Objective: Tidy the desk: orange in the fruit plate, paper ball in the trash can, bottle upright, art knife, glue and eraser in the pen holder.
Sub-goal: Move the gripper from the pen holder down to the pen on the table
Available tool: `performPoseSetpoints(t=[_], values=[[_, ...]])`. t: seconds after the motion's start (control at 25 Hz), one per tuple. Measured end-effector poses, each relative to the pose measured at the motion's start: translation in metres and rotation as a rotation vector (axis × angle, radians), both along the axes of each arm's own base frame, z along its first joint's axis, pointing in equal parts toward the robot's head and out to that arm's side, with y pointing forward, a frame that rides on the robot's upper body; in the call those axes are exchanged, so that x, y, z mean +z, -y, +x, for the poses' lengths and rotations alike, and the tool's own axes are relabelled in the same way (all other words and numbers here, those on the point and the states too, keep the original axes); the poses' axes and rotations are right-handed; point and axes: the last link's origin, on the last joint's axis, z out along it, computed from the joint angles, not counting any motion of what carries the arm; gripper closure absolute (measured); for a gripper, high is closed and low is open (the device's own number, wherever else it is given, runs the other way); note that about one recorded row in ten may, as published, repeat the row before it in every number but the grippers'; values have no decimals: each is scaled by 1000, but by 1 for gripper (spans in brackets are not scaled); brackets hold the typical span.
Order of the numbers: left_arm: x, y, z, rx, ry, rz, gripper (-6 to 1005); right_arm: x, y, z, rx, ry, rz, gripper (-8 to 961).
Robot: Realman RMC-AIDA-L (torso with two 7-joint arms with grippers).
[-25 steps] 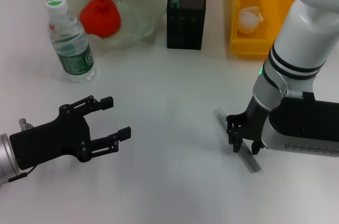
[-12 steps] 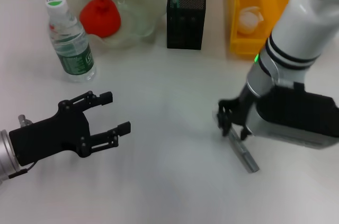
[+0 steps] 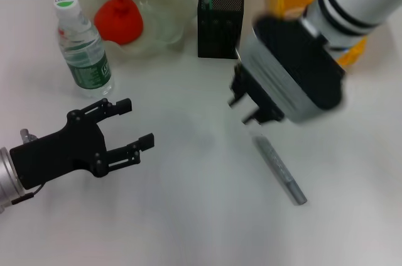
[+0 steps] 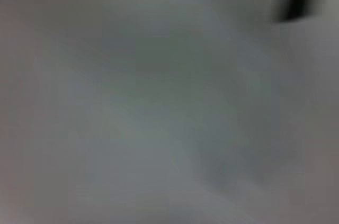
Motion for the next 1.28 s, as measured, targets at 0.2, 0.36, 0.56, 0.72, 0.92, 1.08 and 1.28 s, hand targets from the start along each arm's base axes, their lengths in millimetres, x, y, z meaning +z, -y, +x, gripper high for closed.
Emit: performPoseSetpoints(t=[0.2,0.36,0.56,0.72,0.92,1.08,1.28], values=[[2,-3,3,-10,10,11,186,-1,-14,-21,-434,-138,282,630],[6,-2,6,-34,27,4,186,-7,-18,-26,-784,-121,423,629],[11,-1,10,-72,31,3,186,-17,-16,-23,-1042,-57,508,628],[17,3,9,-101,25,6,186,-25,-9,-17,-1194,-14,577,591],[18,8,9,-128,16,-16,186,-30,-4,1,-1288,35,651,420],[18,11,7,-153,-10,-42,186,-30,-3,11,-1328,43,663,312],[17,13,4,-158,-28,-59,186,-31,-1,24,-1360,41,674,288]])
